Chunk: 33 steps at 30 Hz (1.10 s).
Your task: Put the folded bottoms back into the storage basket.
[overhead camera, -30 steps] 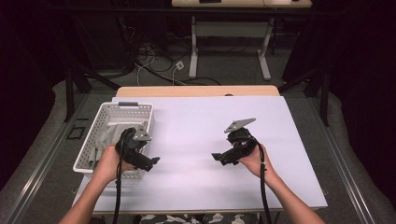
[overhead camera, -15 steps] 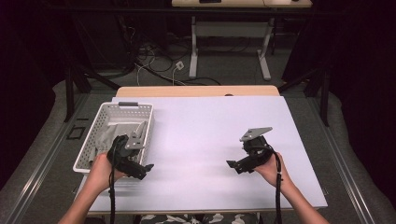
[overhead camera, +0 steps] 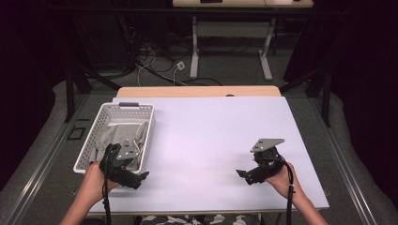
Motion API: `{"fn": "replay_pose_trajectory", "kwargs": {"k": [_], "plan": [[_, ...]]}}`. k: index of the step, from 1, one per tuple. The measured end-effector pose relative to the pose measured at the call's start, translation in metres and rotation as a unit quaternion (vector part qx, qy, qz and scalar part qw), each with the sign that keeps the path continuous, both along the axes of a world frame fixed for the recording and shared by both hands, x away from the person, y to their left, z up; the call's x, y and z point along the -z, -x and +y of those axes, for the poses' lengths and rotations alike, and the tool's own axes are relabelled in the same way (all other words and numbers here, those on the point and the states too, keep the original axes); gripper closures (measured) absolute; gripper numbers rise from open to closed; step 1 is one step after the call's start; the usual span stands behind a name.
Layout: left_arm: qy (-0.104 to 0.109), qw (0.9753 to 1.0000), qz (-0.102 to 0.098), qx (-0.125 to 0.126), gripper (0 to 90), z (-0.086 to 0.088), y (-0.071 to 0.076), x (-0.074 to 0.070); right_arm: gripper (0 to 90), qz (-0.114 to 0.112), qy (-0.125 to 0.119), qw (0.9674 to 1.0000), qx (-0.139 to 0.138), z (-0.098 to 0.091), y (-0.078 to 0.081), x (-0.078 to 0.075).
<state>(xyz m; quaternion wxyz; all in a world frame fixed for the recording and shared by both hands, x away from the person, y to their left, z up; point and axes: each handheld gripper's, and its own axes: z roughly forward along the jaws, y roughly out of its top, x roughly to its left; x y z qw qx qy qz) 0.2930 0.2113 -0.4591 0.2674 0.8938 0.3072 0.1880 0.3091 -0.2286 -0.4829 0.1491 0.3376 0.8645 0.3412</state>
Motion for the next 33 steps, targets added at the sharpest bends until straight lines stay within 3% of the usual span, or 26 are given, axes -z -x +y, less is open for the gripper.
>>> {"fn": "replay_pose_trajectory", "kwargs": {"k": [19,33], "plan": [[0.015,0.9992,-0.022,-0.031,0.0,0.016,0.028,0.009,0.0,-0.022,-0.008,0.9993,0.031,-0.029,0.031,0.015],[0.040,0.9973,-0.048,-0.039,0.0,0.015,0.040,0.019,0.0,-0.033,-0.016,0.9981,0.050,-0.041,0.047,0.026]]}}
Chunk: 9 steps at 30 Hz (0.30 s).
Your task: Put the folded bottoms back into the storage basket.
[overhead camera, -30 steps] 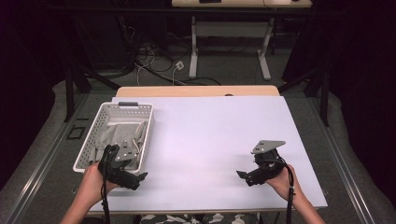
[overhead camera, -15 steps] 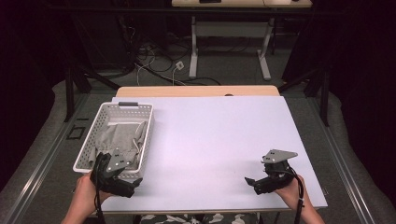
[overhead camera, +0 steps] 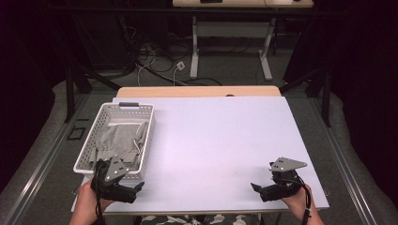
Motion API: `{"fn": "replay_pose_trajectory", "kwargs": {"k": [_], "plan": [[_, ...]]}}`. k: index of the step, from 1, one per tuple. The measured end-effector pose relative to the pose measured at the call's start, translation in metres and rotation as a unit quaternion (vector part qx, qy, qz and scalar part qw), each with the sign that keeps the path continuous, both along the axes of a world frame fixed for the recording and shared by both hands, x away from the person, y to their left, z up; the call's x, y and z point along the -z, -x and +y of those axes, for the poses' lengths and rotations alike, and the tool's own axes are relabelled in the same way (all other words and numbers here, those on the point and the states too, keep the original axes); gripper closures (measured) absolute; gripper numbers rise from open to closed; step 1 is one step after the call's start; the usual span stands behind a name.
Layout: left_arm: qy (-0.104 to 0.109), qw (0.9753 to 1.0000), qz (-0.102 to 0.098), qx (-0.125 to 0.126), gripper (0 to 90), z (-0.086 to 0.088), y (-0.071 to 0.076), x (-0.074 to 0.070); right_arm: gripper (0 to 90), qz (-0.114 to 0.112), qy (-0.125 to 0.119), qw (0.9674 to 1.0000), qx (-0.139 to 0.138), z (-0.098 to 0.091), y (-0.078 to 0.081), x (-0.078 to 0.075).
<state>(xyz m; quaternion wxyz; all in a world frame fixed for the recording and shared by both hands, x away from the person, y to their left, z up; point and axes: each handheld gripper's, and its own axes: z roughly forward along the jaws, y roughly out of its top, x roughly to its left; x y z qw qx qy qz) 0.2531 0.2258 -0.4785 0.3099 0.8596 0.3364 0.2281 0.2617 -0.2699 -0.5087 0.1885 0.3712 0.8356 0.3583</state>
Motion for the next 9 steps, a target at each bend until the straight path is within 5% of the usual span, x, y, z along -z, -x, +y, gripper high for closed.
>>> {"fn": "replay_pose_trajectory", "kwargs": {"k": [9], "plan": [[0.013,0.9997,-0.019,-0.001,0.0,0.0045,0.0028,0.0000,0.0,-0.020,-0.003,0.9998,0.000,-0.0022,0.0058,-0.0010]]}}
